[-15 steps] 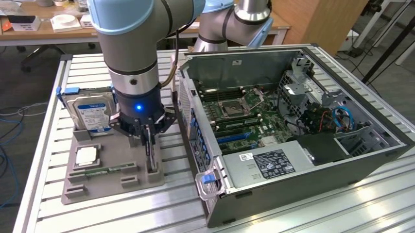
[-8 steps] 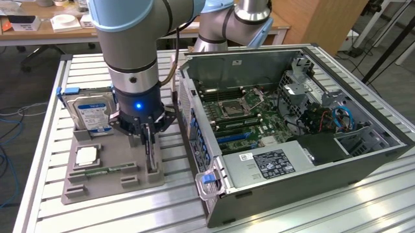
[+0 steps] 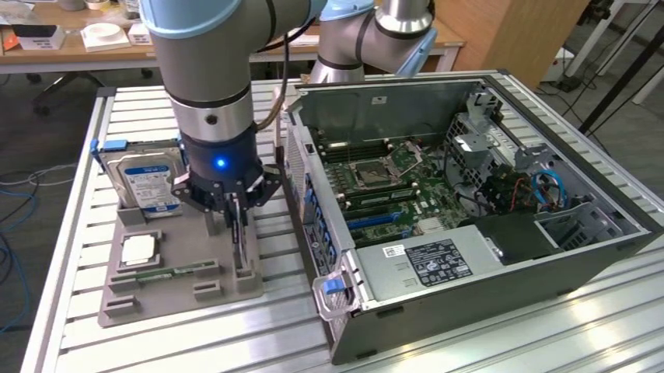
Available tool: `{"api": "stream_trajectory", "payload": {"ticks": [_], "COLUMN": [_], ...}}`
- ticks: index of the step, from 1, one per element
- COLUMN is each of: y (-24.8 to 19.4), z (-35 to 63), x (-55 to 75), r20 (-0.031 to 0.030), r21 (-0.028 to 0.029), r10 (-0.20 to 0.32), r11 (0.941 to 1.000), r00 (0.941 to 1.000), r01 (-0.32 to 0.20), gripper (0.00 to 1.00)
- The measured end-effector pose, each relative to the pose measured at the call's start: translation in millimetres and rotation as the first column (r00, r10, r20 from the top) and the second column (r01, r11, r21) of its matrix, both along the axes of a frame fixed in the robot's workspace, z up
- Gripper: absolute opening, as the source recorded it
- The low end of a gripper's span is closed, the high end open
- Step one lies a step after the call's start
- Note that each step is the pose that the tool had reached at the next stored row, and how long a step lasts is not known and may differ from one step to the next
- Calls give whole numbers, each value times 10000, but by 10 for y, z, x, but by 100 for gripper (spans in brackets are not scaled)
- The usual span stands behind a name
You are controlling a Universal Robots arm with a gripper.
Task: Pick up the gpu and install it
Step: 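Pick up the gpu and move the gpu toward the slot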
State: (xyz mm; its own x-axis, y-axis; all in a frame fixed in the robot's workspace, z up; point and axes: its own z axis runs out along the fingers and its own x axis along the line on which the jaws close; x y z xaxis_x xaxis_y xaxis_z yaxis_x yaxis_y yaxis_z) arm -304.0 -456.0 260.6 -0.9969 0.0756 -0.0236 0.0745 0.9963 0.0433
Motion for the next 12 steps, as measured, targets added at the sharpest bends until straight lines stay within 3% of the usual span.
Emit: {"api": "stream_trajectory", "payload": {"ticks": [12], "y": [0], "z": [153], "x": [0], "r20": [1], "r21": [67], "r10": [0], "r11": [10000], "r00": [10000], "r01": [0], "gripper": [26]}}
